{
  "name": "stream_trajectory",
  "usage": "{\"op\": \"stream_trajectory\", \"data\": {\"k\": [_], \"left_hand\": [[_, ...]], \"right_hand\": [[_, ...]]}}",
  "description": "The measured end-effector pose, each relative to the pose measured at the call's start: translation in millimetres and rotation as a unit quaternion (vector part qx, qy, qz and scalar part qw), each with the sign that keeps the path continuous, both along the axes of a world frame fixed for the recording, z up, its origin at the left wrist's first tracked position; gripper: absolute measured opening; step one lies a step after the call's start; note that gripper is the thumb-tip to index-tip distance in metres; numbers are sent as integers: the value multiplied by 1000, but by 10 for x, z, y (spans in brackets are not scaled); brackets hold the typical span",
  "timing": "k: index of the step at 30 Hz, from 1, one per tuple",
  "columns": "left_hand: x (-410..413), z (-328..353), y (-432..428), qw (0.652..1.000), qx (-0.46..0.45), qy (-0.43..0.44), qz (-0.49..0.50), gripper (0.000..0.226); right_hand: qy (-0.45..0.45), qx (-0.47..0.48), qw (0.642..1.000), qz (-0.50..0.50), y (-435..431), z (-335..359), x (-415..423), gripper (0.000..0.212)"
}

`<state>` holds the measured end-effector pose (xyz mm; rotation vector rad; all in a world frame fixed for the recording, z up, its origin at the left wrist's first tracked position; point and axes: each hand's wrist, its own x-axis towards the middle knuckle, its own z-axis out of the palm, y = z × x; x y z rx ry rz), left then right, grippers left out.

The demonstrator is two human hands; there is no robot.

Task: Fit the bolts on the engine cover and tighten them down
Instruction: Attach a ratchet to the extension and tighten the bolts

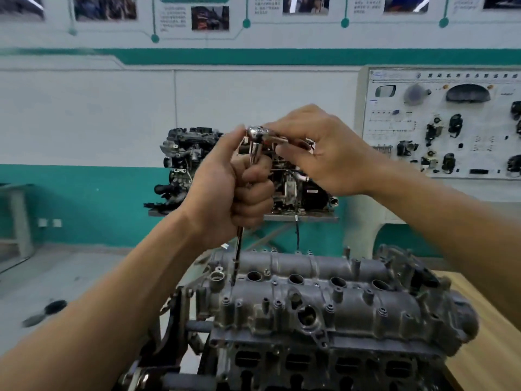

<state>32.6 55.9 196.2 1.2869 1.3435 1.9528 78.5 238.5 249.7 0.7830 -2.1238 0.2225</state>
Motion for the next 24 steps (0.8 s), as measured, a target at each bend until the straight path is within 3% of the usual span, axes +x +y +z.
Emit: {"op": "stream_trajectory", "data": {"k": [3,8,11,18,24], "left_hand": [[-169,64,79,1000,-1,-18,20,69],[-552,-96,171,981,-44,-48,184,66],[-739,-252,203,964,-17,-70,255,58],[-868,-430,326,948,34,-82,306,51],[-884,-486,369,946,37,-78,312,52]], "right_hand": [[-49,-54,994,-86,30,-42,-333,38],[-104,-226,965,-85,175,-439,-607,31],[-116,-303,945,-45,219,-630,-672,23],[-110,-382,918,-5,161,-813,-713,18],[-106,-389,915,-12,221,-891,-725,19]]}}
